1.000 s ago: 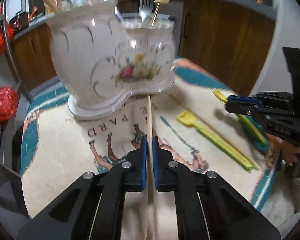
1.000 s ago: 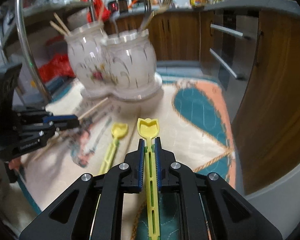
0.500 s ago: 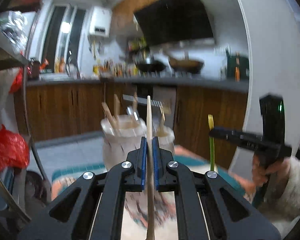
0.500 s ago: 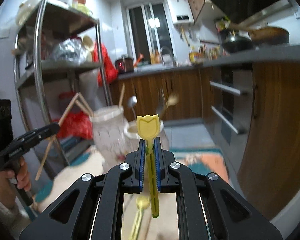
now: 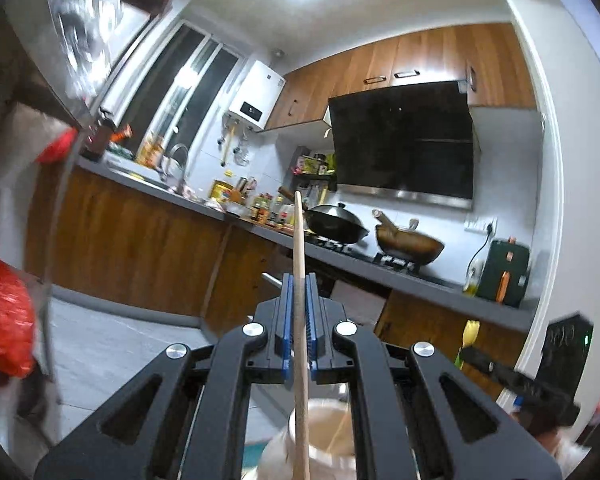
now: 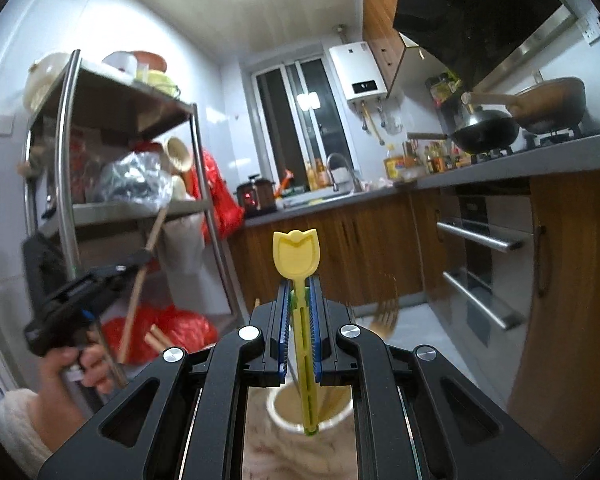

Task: Organize utensils
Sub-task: 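Lift the chopstick with the left tool while the right tool carries the yellow utensil to the holder, then lower chopstick into tall cup with left tool while right drops yellow utensil into small cup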

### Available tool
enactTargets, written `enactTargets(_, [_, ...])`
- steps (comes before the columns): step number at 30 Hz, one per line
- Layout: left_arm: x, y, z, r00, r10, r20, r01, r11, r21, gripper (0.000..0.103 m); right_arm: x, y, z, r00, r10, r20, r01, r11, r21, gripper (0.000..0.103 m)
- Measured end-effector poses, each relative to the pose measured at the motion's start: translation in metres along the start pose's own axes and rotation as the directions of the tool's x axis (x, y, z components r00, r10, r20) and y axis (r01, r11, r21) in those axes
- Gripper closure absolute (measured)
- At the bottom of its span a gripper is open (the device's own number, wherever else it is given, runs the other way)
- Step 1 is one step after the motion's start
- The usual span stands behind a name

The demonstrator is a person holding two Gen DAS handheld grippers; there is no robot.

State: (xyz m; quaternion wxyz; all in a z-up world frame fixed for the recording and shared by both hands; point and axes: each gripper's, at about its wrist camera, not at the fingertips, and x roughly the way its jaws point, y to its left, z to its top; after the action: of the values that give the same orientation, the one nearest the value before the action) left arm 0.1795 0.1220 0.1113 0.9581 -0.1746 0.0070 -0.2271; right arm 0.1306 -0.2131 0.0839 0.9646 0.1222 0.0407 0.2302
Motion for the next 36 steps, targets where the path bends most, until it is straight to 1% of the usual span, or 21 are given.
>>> enactTargets(1, [0.016, 0.004, -0.001, 0.999, -0.031, -0.009, 0.03, 0.999, -0.033, 0.097, 0.004, -0.002, 0.0, 1.0, 0.005, 0.008, -0.005, 1.0, 0.009, 0.093])
enactTargets(2, [0.027, 0.007, -0.001, 0.999, -0.043, -0.016, 0.042, 0.998, -0.052, 0.097, 0.006, -0.003, -0.001, 1.0, 0.01, 0.012, -0.01, 1.0, 0.015, 0.093])
enactTargets(5, [0.063, 0.01, -0.007, 0.994, -0.095, -0.045, 0.091, 0.993, -0.08, 0.097, 0.015, -0.007, -0.005, 1.0, 0.018, 0.015, -0.018, 0.999, 0.03, 0.093])
enactTargets(8, [0.082, 0.009, -0.015, 0.987, -0.151, -0.051, 0.145, 0.984, -0.101, 0.097, 0.022, -0.011, -0.009, 1.0, 0.025, -0.002, -0.025, 0.999, 0.042, 0.093])
enactTargets(11, [0.095, 0.006, -0.022, 0.984, -0.171, -0.059, 0.164, 0.981, -0.099, 0.097, 0.027, -0.016, -0.014, 0.999, 0.035, -0.019, -0.034, 0.997, 0.072, 0.093])
enactTargets(14, [0.099, 0.003, -0.032, 0.981, -0.18, -0.076, 0.173, 0.981, -0.091, 0.097, 0.032, -0.015, -0.02, 0.998, 0.034, -0.047, -0.031, 0.997, 0.066, 0.093])
enactTargets(17, [0.093, 0.002, -0.037, 0.98, -0.18, -0.087, 0.174, 0.982, -0.07, 0.097, 0.036, -0.015, -0.025, 0.997, 0.027, -0.068, -0.023, 0.998, 0.06, 0.093])
enactTargets(22, [0.073, 0.004, -0.043, 0.984, -0.125, -0.13, 0.124, 0.992, -0.01, 0.097, 0.047, -0.016, -0.038, 0.99, -0.004, -0.142, 0.008, 1.0, 0.028, 0.093])
enactTargets(24, [0.065, 0.002, -0.045, 0.981, -0.11, -0.161, 0.115, 0.993, 0.022, 0.097, 0.052, -0.016, -0.044, 0.985, -0.016, -0.173, 0.018, 1.0, 0.011, 0.093])
enactTargets(30, [0.052, -0.011, -0.05, 0.976, -0.084, -0.202, 0.107, 0.988, 0.107, 0.097, 0.061, -0.014, -0.054, 0.971, -0.023, -0.238, 0.023, 1.0, -0.007, 0.092])
enactTargets(31, [0.05, -0.013, -0.049, 0.976, -0.073, -0.204, 0.099, 0.988, 0.118, 0.097, 0.062, -0.013, -0.054, 0.97, -0.021, -0.242, 0.021, 1.0, -0.003, 0.091])
enactTargets(32, [0.048, -0.015, -0.047, 0.977, -0.063, -0.204, 0.09, 0.988, 0.126, 0.097, 0.062, -0.013, -0.054, 0.97, -0.018, -0.244, 0.02, 1.0, 0.003, 0.083])
enactTargets(33, [0.046, -0.017, -0.045, 0.978, -0.055, -0.202, 0.083, 0.988, 0.132, 0.097, 0.06, -0.013, -0.053, 0.97, -0.01, -0.242, 0.013, 1.0, 0.012, 0.073])
enactTargets(34, [0.043, -0.02, -0.042, 0.978, -0.047, -0.202, 0.076, 0.987, 0.14, 0.097, 0.058, -0.013, -0.052, 0.972, -0.005, -0.236, 0.009, 1.0, 0.017, 0.069])
enactTargets(36, [0.039, -0.023, -0.038, 0.979, -0.033, -0.203, 0.064, 0.987, 0.148, 0.096, 0.05, -0.011, -0.049, 0.974, -0.004, -0.225, 0.007, 1.0, 0.016, 0.068])
